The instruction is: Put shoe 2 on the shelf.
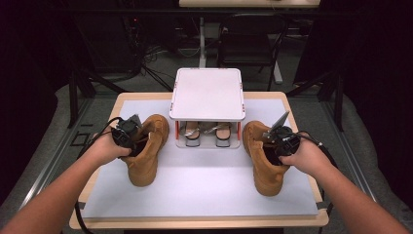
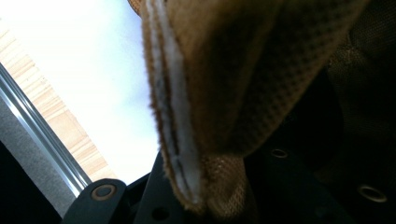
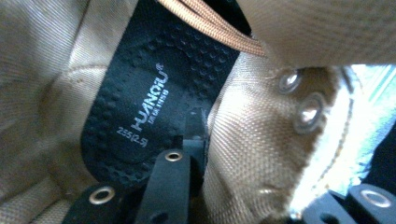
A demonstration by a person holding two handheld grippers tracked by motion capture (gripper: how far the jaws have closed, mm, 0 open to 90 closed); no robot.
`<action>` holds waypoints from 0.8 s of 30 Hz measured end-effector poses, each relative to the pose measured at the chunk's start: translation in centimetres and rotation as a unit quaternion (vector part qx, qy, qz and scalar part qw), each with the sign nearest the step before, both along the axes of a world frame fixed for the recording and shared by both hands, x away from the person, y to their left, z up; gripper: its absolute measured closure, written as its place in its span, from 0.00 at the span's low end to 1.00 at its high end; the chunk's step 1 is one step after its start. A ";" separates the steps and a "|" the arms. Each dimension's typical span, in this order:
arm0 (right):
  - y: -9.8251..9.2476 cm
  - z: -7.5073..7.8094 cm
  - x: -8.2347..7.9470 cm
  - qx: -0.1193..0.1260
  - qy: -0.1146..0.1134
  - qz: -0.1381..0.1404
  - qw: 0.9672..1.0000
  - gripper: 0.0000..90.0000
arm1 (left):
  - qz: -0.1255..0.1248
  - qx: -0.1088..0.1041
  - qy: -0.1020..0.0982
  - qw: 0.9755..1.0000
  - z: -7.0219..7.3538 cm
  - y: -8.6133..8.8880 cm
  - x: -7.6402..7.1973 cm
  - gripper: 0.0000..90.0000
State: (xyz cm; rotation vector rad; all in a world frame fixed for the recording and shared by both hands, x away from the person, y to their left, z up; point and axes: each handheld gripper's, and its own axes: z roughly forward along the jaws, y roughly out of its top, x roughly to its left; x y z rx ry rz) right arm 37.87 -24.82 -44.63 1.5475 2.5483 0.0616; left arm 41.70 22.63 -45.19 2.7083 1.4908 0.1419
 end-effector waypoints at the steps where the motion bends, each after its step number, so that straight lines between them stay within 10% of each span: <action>1: 0.0 0.1 0.0 0.007 0.003 -0.009 1.000 0.88 | 0.000 0.000 0.000 1.000 0.0 0.0 0.0 0.89; 24: -2.0 2.1 0.6 0.083 0.000 -0.097 0.992 0.95 | 0.080 -0.051 0.016 0.995 2.5 1.4 0.6 0.94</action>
